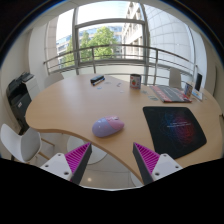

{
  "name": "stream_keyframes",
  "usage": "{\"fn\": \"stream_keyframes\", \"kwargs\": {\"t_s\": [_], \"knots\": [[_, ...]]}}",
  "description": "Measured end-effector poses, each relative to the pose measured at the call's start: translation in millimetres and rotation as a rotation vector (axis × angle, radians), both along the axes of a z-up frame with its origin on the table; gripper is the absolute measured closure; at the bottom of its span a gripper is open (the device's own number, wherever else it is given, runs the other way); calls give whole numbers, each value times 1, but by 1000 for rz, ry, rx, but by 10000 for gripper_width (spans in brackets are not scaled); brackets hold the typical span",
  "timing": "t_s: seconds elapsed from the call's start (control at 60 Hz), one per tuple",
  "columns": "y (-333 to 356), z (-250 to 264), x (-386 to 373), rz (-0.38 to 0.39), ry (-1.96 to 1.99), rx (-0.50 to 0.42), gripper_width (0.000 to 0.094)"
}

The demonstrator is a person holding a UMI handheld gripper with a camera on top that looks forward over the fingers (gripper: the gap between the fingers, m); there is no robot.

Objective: Arrange mouse

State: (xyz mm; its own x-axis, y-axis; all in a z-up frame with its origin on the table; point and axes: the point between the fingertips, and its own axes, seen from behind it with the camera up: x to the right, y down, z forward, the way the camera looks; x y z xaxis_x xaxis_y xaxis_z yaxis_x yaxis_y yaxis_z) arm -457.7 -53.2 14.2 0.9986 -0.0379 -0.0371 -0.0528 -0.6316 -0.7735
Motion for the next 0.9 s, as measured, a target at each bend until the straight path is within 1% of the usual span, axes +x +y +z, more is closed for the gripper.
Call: {"fn": "stream_keyframes", "kwargs": {"t_s": [0.117,0.2,0.267,0.467,0.5,0.533,0.567,0.583,0.6,0.65,0.817,0.85,0.9], "knots": [[44,-18,-26,3,18,1,86],[66,-27,-32,-20,21,-18,86],[83,-28,-30,-46,12,-17,90],[133,-31,-42,-58,-10,-18,104],[138,-31,-43,-64,-25,-18,130],[143,-33,-42,-70,-50,-20,184],[148,-32,-43,-67,-63,-12,267],[149,-32,-44,-61,-59,-13,340],[151,-33,-47,-54,-51,-10,375],[152,-32,-48,-45,-63,-4,387],[149,-27,-54,42,-53,-10,513],[147,-18,-55,68,-51,4,516],[144,9,-56,107,-51,54,516]]}}
